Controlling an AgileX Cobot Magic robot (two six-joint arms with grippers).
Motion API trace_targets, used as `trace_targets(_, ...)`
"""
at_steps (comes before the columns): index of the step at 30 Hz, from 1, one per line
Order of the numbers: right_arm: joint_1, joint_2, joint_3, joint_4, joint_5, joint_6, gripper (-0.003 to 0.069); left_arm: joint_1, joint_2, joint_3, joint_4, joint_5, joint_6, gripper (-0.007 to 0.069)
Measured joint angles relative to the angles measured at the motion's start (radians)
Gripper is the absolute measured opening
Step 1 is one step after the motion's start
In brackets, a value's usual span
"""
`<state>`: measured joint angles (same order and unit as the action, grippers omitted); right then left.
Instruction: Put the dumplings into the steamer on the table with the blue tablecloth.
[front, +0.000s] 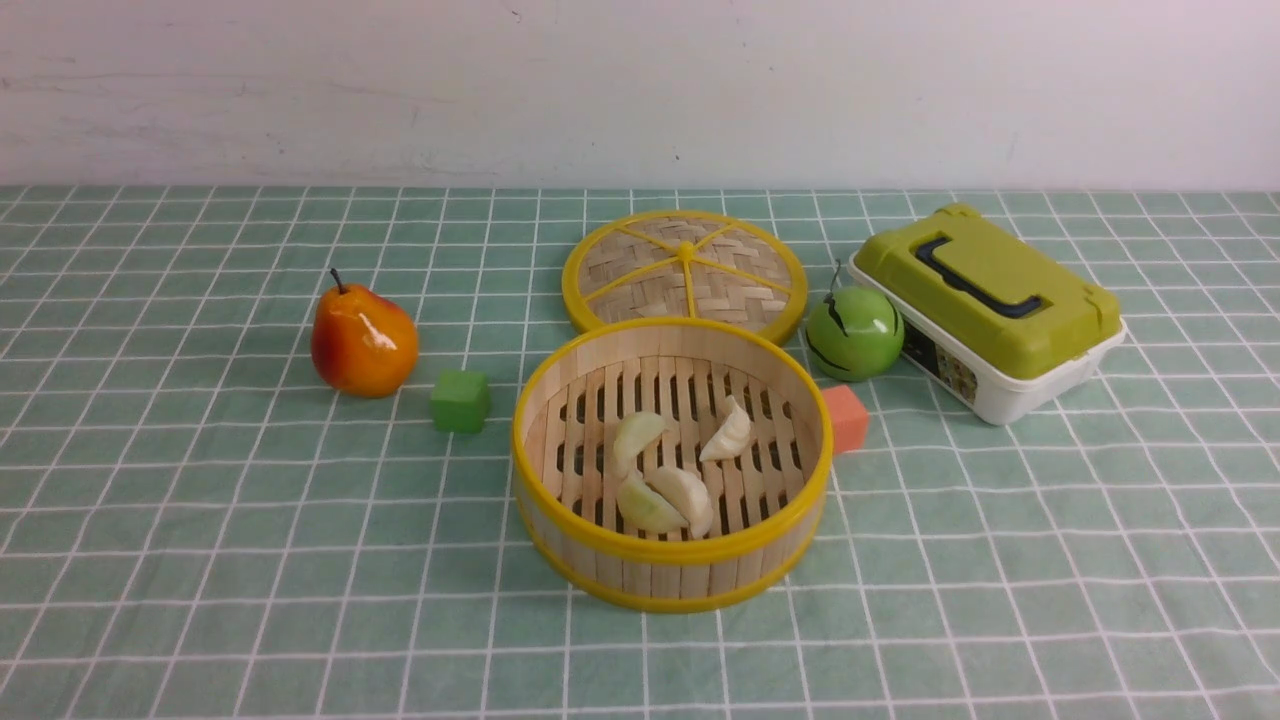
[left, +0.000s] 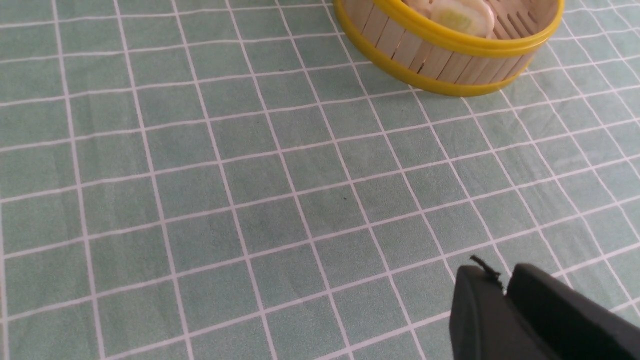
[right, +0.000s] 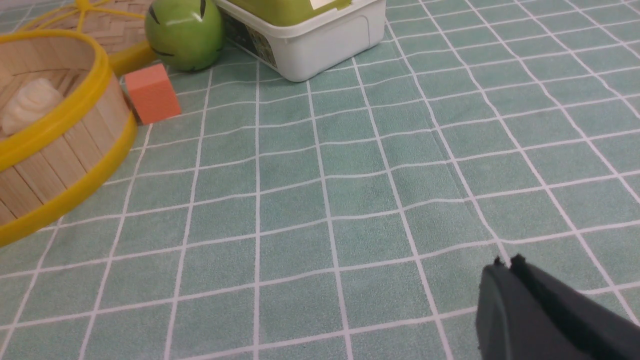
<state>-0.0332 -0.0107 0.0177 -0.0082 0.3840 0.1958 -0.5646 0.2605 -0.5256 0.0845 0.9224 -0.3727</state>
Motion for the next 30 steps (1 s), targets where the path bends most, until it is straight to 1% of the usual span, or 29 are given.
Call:
trace_targets(14,0.0,0.0,0.0,0.0,0.001,0.0,-0.0003,0.0,0.0,0.01,0.0,-0.002,0.0,0.009)
trace_targets(18,0.0,0.0,0.0,-0.001,0.001,0.0,0.0,0.025,-0.008,0.066,0.019,-0.079,0.0,0.0083)
trace_targets(19,0.0,0.0,0.0,-0.001,0.001,0.0,0.0001,0.064,-0.02,0.092,0.025,-0.135,0.0,0.0063)
trace_targets(20,0.0,0.0,0.0,-0.001,0.001,0.0,0.0002,0.078,-0.025,0.101,0.025,-0.157,0.0,0.0055)
trace_targets(21,0.0,0.0,0.0,-0.001,0.001,0.0,0.0001,0.133,-0.048,0.138,0.026,-0.252,0.0,0.0009)
trace_targets(22,0.0,0.0,0.0,-0.001,0.001,0.0,0.0003,0.178,-0.069,0.166,0.026,-0.316,0.0,-0.0015)
trace_targets(24,0.0,0.0,0.0,-0.001,0.001,0.0,0.0006,0.285,-0.124,0.238,0.026,-0.446,0.0,-0.0014)
trace_targets(26,0.0,0.0,0.0,-0.001,0.001,0.0,0.0007,0.356,-0.167,0.296,0.021,-0.544,0.005,-0.0014)
trace_targets(28,0.0,0.0,0.0,-0.001,0.001,0.0,0.001,0.475,-0.222,0.376,-0.002,-0.661,0.027,-0.0014)
trace_targets(30,0.0,0.0,0.0,-0.001,0.001,0.0,0.0013,0.539,-0.251,0.423,-0.028,-0.705,0.042,-0.0014)
